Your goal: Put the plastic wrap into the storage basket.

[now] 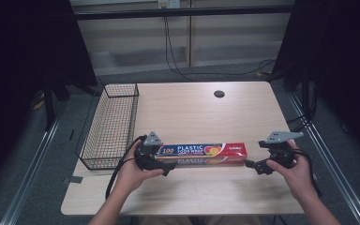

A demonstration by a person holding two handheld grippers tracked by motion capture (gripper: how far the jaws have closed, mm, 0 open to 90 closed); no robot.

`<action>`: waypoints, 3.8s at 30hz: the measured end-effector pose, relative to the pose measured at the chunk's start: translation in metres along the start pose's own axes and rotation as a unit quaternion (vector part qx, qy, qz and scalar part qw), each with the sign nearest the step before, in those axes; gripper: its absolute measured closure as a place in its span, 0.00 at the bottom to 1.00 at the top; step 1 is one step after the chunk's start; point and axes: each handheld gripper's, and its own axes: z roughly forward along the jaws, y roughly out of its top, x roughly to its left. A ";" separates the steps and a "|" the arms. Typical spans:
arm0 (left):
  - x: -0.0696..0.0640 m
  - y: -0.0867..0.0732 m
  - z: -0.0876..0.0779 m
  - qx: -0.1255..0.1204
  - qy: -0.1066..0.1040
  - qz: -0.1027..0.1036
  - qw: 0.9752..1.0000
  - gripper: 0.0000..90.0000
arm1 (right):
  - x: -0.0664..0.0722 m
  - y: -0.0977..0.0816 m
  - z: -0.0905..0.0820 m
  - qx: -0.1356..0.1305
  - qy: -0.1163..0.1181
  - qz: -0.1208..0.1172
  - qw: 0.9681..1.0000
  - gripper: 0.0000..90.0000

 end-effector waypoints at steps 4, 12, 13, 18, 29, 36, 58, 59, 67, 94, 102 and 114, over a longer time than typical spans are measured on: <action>0.000 0.001 0.002 0.006 0.001 -0.001 1.000 0.04 | 0.001 -0.003 0.002 0.009 -0.002 -0.005 1.000 0.01; 0.001 0.002 0.001 0.007 -0.001 -0.001 1.000 0.04 | -0.001 -0.006 0.006 0.015 -0.003 -0.005 1.000 0.01; 0.001 0.003 0.001 0.005 -0.003 -0.002 1.000 0.04 | -0.002 -0.005 0.007 0.016 0.001 -0.008 1.000 0.01; -0.001 0.010 0.002 0.011 -0.007 0.005 1.000 0.04 | -0.004 -0.003 0.006 0.012 0.000 -0.004 1.000 0.01; -0.004 0.029 0.017 0.038 -0.022 0.035 0.998 0.04 | -0.004 -0.004 0.005 0.016 0.004 -0.011 1.000 0.01; -0.001 0.046 0.027 0.058 -0.040 0.050 0.996 0.04 | -0.002 -0.004 0.004 0.016 0.004 -0.012 1.000 0.01; -0.002 0.063 0.065 0.109 -0.076 0.091 0.987 0.02 | -0.002 -0.004 0.003 0.015 0.011 -0.016 1.000 0.01; -0.003 0.063 0.068 0.105 -0.077 0.089 0.987 0.02 | -0.002 -0.004 0.003 0.015 0.011 -0.016 1.000 0.01; -0.004 0.063 0.082 0.128 -0.093 0.101 0.982 0.01 | -0.002 -0.003 0.003 0.014 0.015 -0.014 1.000 0.01; -0.014 0.073 0.108 0.167 -0.100 0.129 0.973 0.11 | -0.004 -0.002 0.000 0.006 0.013 -0.014 1.000 0.02; -0.014 0.074 0.111 0.171 -0.105 0.141 0.969 0.15 | -0.006 -0.002 -0.001 0.004 0.012 -0.016 1.000 0.02; -0.015 0.073 0.116 0.179 -0.113 0.144 0.967 0.22 | -0.006 -0.002 -0.001 0.007 0.012 -0.016 1.000 0.03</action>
